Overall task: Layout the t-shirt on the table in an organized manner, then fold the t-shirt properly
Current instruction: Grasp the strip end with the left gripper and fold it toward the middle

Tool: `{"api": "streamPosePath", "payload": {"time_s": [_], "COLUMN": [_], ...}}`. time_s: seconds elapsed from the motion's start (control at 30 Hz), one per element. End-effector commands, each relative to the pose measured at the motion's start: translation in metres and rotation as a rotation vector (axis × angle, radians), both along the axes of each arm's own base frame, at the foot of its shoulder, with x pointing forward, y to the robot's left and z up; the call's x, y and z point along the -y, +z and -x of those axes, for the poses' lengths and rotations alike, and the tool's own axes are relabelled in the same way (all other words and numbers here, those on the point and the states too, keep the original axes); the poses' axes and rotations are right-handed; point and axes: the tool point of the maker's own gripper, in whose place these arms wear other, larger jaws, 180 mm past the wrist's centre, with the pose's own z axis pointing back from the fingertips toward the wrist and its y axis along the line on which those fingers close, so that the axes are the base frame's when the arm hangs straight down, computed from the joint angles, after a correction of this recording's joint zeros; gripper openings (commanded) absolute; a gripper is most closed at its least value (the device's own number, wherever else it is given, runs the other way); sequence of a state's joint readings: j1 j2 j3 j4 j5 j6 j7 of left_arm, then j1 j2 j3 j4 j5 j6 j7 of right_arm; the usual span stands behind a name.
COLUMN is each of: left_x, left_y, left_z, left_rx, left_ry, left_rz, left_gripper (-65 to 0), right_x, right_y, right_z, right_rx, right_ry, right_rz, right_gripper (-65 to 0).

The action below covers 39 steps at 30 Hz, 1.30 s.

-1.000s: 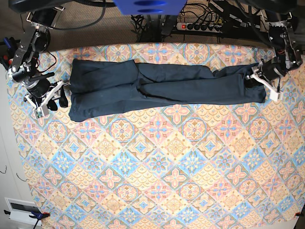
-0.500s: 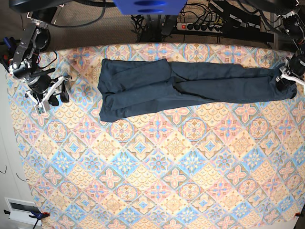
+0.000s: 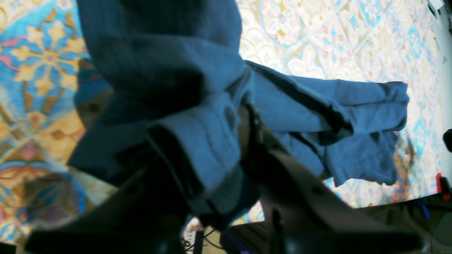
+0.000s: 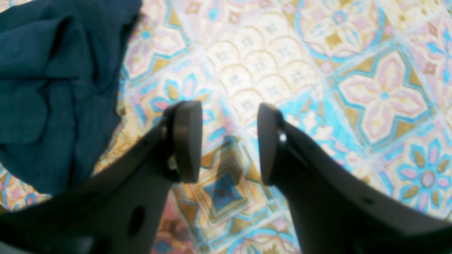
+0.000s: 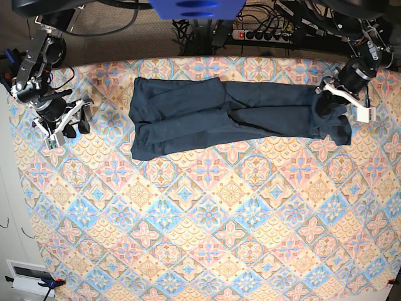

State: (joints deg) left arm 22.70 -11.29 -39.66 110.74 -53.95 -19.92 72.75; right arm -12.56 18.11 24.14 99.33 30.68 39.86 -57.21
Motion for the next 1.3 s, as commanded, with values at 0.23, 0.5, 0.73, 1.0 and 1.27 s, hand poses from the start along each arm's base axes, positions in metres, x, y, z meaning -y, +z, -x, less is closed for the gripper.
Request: {"api": "streamPosePath", "payload": {"time_s": [0.23,0.5,0.73,1.0,1.27], "left_x": [0.052,0.105,0.112,0.098,0.009], "left_y": [0.002,-0.021,-0.019,0.034,0.026], "left_z": [-0.024,-0.030,-0.030,-0.025,-0.024], "left_rx": [0.049,-0.014,-0.011,0.112,0.058], "left_ry": [-0.117,-0.253,-0.273,-0.325,-0.150], "left_rz": [0.094,0.193,0.202,0.187,0.076], "left_gripper": [-65.0,-65.0,-45.2,-28.8,-28.9], "right_x": [0.002,-0.002,-0.001,-0.001,-0.002], "right_y": [0.015,0.031,0.031,0.031,0.030], "right_z": [-0.009,-0.013,-0.013,-0.013,-0.013], "right_rx": [0.052,0.098,0.099,0.099,0.095], "right_ry": [0.009,0.028,0.026,0.026,0.028], "right_rz": [0.004,0.028,0.028,0.028,0.026], "right_gripper": [-40.0,-40.0,-40.0,-40.0,-40.0]}}
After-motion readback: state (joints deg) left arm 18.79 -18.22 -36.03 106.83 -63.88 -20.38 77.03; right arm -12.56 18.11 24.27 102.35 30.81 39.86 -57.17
